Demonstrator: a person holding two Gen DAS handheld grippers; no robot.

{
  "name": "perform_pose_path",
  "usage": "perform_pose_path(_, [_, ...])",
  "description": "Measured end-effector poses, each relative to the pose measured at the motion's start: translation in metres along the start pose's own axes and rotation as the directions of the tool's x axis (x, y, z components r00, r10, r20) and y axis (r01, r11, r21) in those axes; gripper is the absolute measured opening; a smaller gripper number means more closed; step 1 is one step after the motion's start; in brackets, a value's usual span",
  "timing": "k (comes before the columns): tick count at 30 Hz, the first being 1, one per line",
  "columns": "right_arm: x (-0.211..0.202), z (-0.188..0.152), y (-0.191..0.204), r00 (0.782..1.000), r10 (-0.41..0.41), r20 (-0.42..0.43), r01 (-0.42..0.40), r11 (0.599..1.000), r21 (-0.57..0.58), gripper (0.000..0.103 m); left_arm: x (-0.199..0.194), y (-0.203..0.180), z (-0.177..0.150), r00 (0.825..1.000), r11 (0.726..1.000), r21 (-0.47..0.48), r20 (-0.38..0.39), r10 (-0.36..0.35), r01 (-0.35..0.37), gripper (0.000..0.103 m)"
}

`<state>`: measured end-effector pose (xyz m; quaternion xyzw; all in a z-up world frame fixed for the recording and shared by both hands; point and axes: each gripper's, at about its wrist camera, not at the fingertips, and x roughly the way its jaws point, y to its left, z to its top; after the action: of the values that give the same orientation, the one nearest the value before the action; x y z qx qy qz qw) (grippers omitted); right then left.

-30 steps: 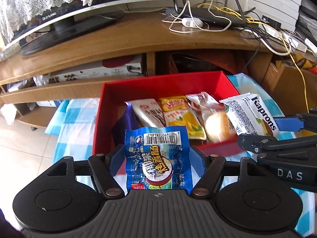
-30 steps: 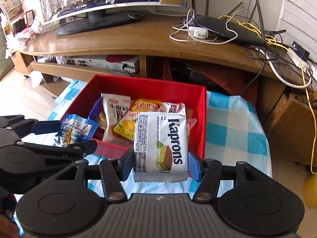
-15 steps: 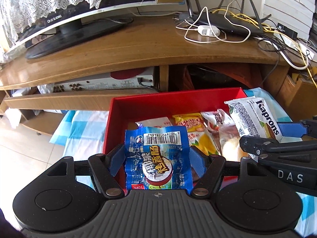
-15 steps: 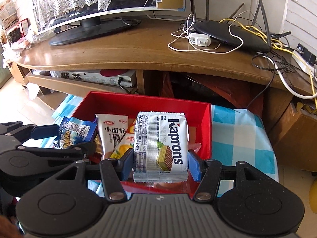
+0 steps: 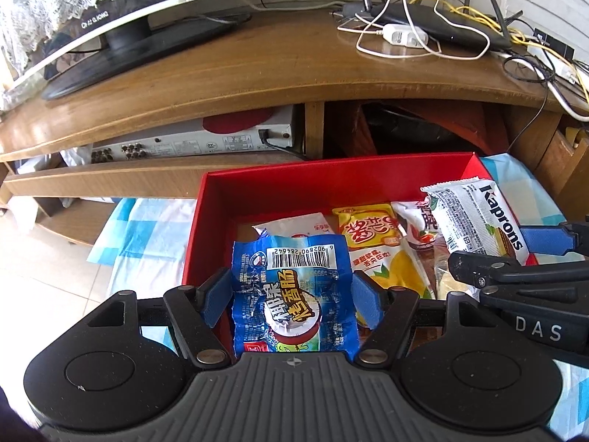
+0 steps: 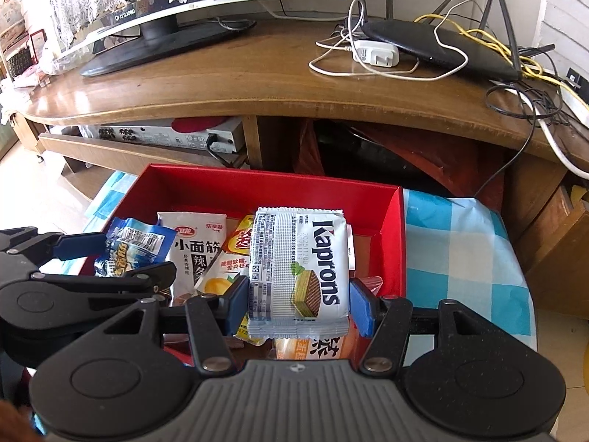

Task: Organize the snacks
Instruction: 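Carry the blue sausage packet and Kaprons packet over the red box with both grippers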

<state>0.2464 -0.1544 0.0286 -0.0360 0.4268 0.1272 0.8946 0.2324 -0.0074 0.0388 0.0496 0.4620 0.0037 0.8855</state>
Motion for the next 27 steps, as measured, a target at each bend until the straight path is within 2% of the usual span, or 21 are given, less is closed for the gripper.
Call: perform_pose_path(27, [0.022, -0.001, 0.002, 1.000, -0.013, -0.013, 0.013, 1.000, -0.020, 0.069, 0.022, -0.001, -0.004, 0.999, 1.000, 0.003, -0.039, 0.020, -0.020, 0.074])
